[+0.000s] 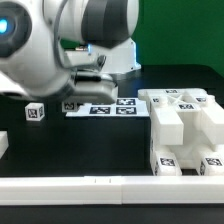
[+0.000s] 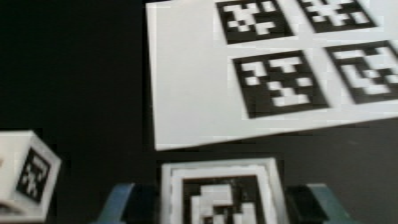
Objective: Assemble chair
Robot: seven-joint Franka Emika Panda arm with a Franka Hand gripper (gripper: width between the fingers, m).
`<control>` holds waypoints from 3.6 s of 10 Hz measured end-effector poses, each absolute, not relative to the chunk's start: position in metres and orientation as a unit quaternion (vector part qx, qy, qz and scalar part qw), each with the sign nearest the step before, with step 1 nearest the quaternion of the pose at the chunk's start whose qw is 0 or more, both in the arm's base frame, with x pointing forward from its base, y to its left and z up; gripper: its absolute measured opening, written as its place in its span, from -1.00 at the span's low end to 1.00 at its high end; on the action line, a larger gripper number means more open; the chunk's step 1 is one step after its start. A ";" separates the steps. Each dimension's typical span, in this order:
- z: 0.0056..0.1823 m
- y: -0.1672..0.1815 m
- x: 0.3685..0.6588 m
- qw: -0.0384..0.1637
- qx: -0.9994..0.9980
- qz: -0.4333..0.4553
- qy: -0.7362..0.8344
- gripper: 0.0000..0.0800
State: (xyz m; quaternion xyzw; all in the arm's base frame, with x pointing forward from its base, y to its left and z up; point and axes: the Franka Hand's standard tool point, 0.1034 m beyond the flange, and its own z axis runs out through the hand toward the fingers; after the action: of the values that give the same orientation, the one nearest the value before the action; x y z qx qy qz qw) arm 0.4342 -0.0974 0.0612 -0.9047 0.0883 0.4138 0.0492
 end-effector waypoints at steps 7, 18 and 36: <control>0.121 -0.066 0.480 0.036 -0.986 0.154 0.050 -0.30; 0.180 -0.032 0.529 -0.051 -0.951 -0.306 0.005 -0.30; 0.144 0.107 0.579 0.003 -0.954 -0.297 0.045 -0.30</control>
Offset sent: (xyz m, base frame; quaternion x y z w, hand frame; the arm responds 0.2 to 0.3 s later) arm 0.0006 -0.0075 0.0226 -0.0759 0.2555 -0.0693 0.9613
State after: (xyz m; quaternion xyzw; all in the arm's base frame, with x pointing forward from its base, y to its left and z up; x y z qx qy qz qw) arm 0.5790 0.1066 0.1443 -0.9539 0.0449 -0.2968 0.0030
